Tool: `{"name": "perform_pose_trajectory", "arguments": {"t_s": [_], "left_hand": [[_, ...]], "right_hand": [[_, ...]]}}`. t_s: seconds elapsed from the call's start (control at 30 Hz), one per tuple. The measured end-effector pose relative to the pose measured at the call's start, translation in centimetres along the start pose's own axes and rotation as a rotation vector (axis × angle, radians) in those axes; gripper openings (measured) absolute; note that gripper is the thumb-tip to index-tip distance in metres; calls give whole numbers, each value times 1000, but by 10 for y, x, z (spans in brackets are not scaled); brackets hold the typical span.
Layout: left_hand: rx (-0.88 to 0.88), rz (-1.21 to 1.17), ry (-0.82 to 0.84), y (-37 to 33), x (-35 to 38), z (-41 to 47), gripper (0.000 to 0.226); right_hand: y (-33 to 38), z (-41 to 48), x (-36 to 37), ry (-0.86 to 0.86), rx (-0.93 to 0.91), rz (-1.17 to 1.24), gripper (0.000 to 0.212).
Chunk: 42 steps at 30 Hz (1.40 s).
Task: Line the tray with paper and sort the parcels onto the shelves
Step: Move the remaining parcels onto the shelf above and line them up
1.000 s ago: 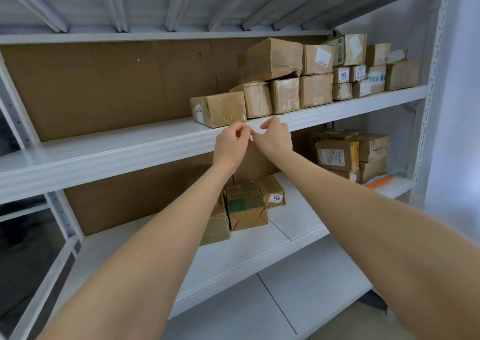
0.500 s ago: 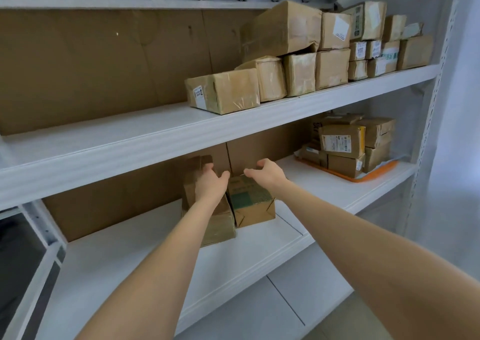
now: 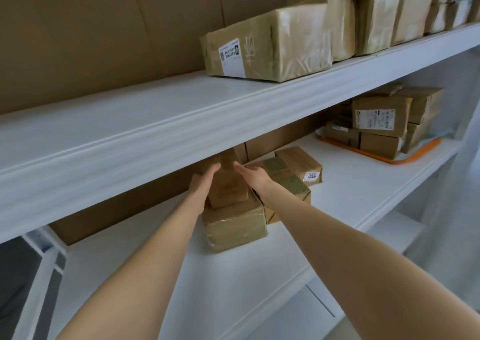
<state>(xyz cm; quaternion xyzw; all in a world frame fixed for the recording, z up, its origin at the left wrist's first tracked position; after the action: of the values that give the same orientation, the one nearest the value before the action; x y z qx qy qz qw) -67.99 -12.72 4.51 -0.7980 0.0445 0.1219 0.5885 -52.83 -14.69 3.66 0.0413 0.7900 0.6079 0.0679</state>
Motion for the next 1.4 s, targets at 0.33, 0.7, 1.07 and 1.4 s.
{"name": "perform_pose_trajectory", "arguments": {"t_s": [0.33,0.7,1.07,1.4], "left_hand": [[-82,-68,215,7,9,31,58],[-35,-173,257,-2,30,1,45],[-29,-19,529,-19,124,-90,35],[136,201,641,-55,221,-202,34]], "right_hand": [[-1,16,5,-48,123,55,71],[-4,-16,-45,6,196,336,62],[-41,-94,-156,36,274,517,77],[-44,-186,-276,-75,173,663,81]]}}
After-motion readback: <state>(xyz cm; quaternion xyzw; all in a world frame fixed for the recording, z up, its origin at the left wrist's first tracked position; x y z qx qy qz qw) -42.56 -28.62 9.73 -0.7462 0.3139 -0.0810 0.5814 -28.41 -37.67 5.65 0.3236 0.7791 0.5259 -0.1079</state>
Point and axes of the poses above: each hand's wrist, its own z-axis towards the middle knuckle, its own x-axis out of the palm, y = z × x, the point moved 4 cm from there along z, towards the middle knuckle, and after that the axes turned 4 degrees about z, right-handed, at the moved point
